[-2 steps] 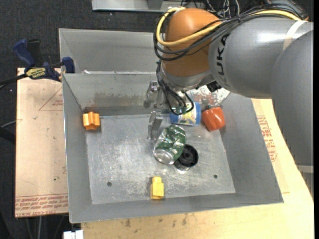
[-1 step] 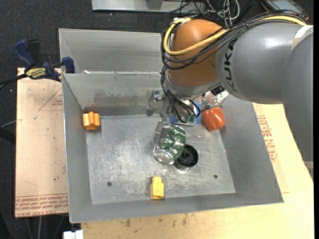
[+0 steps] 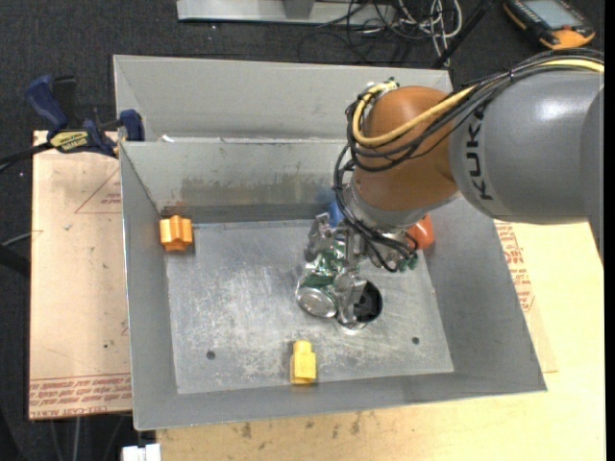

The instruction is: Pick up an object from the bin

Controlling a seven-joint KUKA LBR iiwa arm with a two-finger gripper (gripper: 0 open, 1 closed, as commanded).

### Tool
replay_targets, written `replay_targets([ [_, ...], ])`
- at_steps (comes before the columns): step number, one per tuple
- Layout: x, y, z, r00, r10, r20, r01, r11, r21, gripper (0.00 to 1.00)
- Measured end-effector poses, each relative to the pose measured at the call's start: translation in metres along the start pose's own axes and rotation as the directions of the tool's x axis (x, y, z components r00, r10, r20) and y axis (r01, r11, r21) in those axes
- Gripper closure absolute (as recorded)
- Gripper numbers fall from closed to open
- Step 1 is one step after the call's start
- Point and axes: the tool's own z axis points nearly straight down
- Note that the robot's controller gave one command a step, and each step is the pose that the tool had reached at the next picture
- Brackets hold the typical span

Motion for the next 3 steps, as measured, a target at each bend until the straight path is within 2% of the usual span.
replay_targets([
  [1, -0.017, -0.014, 0.055, 0.994, 0.105, -0.004, -0.105, 0.994, -0.002, 1.00],
  [2, -0.017, -0.014, 0.055, 0.994, 0.105, -0.002, -0.105, 0.994, -0.002, 1.00],
  [3, -0.013, -0.009, 0.020, 0.997, 0.083, 0.004, -0.083, 0.997, -0.001, 1.00],
])
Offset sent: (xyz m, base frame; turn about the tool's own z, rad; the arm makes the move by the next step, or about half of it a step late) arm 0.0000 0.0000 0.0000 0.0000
